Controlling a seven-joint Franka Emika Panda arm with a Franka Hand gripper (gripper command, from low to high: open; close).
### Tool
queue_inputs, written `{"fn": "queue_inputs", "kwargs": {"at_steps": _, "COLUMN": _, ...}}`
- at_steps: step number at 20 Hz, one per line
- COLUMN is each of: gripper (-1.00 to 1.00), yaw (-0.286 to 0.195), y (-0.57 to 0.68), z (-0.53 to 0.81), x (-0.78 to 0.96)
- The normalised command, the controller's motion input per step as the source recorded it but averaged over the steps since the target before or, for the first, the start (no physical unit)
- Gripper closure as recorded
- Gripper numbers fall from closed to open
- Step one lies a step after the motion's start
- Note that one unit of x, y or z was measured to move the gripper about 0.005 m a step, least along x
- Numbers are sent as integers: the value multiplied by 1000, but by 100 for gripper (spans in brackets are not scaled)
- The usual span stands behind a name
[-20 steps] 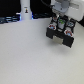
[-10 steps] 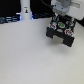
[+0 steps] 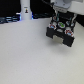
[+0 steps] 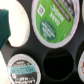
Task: Open the kcup holder, insert the kcup into the holder, and close the kcup holder
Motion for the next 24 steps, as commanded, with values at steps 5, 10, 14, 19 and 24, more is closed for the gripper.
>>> {"fn": "queue_inputs", "kwargs": {"at_steps": 5, "gripper": -100, "yaw": 49, "y": -426, "z": 404, "x": 532}}
{"fn": "queue_inputs", "kwargs": {"at_steps": 10, "gripper": -100, "yaw": 30, "y": -264, "z": 177, "x": 278}}
{"fn": "queue_inputs", "kwargs": {"at_steps": 14, "gripper": -100, "yaw": 15, "y": -107, "z": 114, "x": 209}}
{"fn": "queue_inputs", "kwargs": {"at_steps": 19, "gripper": -100, "yaw": -1, "y": -185, "z": 213, "x": 403}}
{"fn": "queue_inputs", "kwargs": {"at_steps": 24, "gripper": -100, "yaw": 5, "y": -223, "z": 69, "x": 509}}
